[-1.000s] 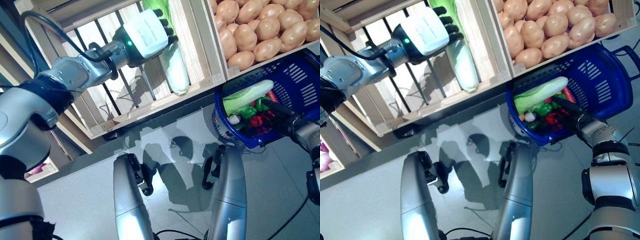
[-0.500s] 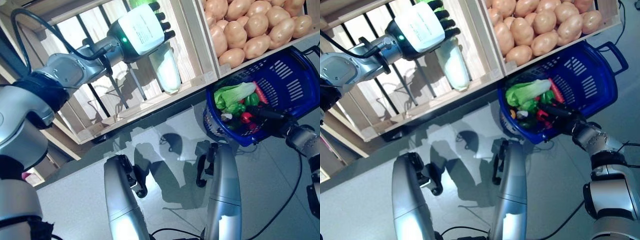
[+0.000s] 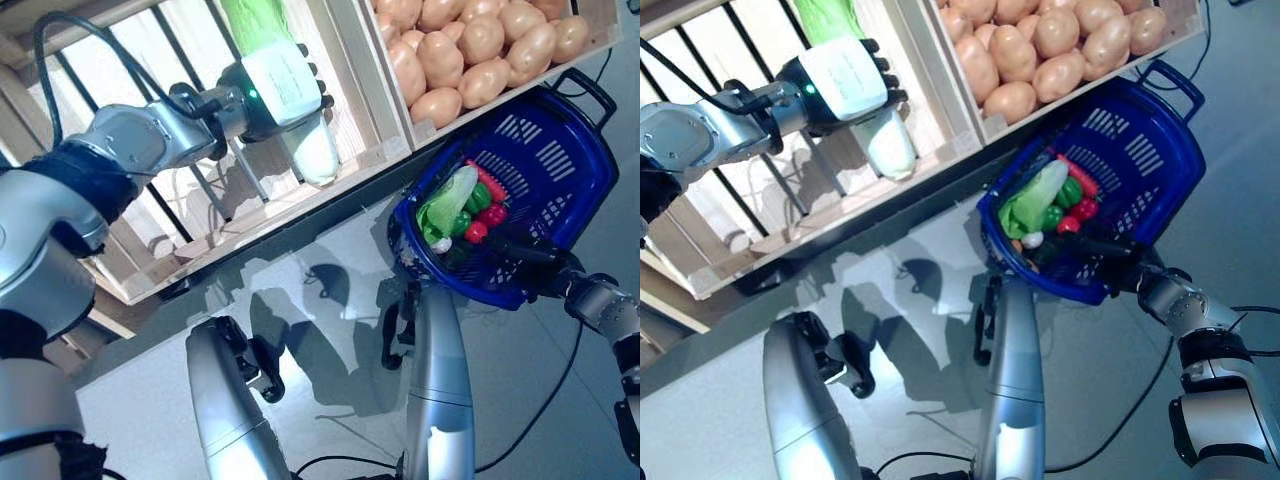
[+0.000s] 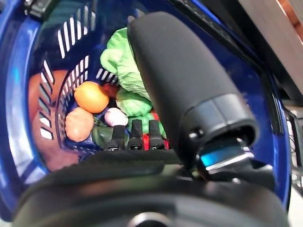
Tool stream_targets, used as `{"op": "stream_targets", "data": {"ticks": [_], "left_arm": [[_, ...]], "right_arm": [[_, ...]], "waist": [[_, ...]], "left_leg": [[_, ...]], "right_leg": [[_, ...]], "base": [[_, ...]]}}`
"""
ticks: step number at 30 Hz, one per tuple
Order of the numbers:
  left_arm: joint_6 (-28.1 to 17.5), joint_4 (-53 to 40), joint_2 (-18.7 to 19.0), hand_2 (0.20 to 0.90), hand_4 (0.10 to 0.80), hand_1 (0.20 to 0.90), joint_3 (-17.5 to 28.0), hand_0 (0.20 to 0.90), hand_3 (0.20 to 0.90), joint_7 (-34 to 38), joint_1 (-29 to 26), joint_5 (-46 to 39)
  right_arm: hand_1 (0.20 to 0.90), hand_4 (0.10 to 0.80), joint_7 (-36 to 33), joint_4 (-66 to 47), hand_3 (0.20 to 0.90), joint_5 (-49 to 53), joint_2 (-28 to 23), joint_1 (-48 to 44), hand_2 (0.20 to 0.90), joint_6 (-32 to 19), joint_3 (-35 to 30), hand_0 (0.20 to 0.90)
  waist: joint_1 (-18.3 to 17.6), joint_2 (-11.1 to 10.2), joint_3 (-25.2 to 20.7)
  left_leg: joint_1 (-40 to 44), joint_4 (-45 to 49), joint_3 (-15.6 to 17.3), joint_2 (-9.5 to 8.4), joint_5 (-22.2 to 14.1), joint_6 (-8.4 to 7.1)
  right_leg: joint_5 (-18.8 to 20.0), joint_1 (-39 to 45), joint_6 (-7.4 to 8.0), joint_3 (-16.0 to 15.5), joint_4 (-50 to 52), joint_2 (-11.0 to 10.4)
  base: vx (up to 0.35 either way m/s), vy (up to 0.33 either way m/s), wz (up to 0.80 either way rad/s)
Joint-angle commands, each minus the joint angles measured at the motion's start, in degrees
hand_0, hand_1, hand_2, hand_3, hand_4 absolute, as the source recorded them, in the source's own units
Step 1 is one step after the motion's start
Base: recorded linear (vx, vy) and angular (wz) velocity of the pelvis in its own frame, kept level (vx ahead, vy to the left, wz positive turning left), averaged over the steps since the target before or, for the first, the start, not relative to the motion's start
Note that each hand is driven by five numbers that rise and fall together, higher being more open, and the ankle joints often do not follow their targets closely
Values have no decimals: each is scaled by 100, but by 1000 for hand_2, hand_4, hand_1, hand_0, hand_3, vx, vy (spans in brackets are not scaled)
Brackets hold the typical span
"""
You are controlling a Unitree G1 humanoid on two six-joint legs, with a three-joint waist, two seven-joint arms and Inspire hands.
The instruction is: Put vegetables into the basket
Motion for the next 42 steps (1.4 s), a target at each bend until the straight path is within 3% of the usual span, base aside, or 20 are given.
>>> {"op": "stream_targets", "data": {"ticks": [1,5,13,14,15,24,31,36,42], "left_arm": [[304,672,-2,900,800,900,-30,900,900,-639,-349,-142],[249,965,-48,900,800,900,32,900,900,-1092,-269,-222],[383,1063,-61,900,800,900,126,900,900,-1141,-119,-344],[415,1087,-55,519,546,519,157,519,519,-1088,-87,-330],[414,1109,-47,300,400,300,204,300,300,-1030,-53,-307],[411,1119,115,300,400,300,582,300,300,-522,94,-470],[191,1098,302,300,400,300,988,300,300,-149,439,-902],[-55,1176,409,300,400,300,1306,300,300,147,648,-1322],[-258,1055,608,300,400,300,1993,300,300,518,1201,-1939]], "right_arm": [[900,800,-189,-104,900,448,198,216,900,-310,-474,900],[900,800,-232,-294,900,437,225,238,900,-361,-500,900],[900,800,-455,-719,900,487,264,414,900,-526,-597,900],[900,800,-480,-762,900,498,262,427,900,-540,-615,900],[900,800,-508,-827,900,500,276,450,900,-568,-625,900],[900,800,-695,-1308,900,530,430,633,900,-696,-716,900],[900,800,-857,-1554,900,470,613,488,900,-665,-586,900],[900,800,-736,-1589,900,267,710,454,900,-669,-564,900],[900,800,-717,-1775,900,-48,883,505,900,-852,-490,900]], "waist": [[-137,-104,-320],[-182,-115,-267],[-235,-143,-209],[-234,-145,-208],[-233,-148,-205],[-216,-120,-317],[-118,-65,-549],[-126,-5,-726],[-85,28,-965]], "left_leg": [[-401,-155,-89,121,46,-99],[-439,-100,-102,190,43,-98],[-482,-4,-148,258,18,-109],[-481,0,-149,257,15,-108],[-479,4,-148,258,12,-104],[-211,-148,-45,282,-3,-42],[396,-732,155,180,46,56],[984,-1393,400,228,215,98],[1850,-2308,689,245,577,24]], "right_leg": [[593,-236,152,124,-206,-452],[609,-276,155,145,-188,-469],[615,-332,152,201,-146,-489],[609,-328,149,201,-148,-494],[600,-322,146,199,-144,-498],[556,-66,112,123,-260,-567],[563,554,100,-69,-756,-530],[666,1226,143,-215,-1367,-470],[837,2167,186,-388,-2242,-444]], "base": [[-8,11,-10],[-12,18,-9],[2,13,-5],[0,0,0],[0,0,0],[4,1,0],[12,6,0],[-1,45,-3],[17,40,-5]]}}
